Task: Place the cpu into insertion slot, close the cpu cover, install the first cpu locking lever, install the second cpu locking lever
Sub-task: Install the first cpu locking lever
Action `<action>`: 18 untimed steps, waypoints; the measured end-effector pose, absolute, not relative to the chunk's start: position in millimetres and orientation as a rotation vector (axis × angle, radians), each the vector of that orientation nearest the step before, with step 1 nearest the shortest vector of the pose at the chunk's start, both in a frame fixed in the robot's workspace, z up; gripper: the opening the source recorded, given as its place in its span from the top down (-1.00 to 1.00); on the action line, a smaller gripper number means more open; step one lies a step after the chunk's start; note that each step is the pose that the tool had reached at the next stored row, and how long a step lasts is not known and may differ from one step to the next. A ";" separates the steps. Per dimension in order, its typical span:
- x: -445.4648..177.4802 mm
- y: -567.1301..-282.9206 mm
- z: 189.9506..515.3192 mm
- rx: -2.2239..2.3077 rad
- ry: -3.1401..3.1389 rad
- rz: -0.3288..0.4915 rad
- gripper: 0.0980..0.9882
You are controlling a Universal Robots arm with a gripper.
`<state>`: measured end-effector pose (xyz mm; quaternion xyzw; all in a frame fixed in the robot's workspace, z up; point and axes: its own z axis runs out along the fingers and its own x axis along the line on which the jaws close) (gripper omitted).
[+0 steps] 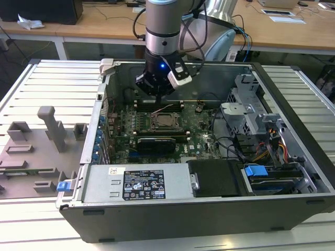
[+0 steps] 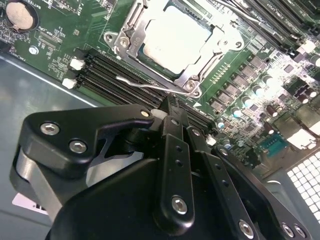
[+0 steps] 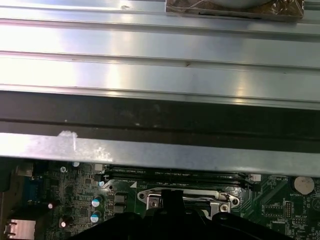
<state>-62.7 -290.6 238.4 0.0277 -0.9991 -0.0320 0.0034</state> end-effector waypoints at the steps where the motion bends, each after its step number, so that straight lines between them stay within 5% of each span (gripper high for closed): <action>1: -62.1 -290.6 238.2 0.087 -3.132 -0.100 0.98; 18: -57.9 -289.7 227.6 0.087 -3.131 -0.100 0.98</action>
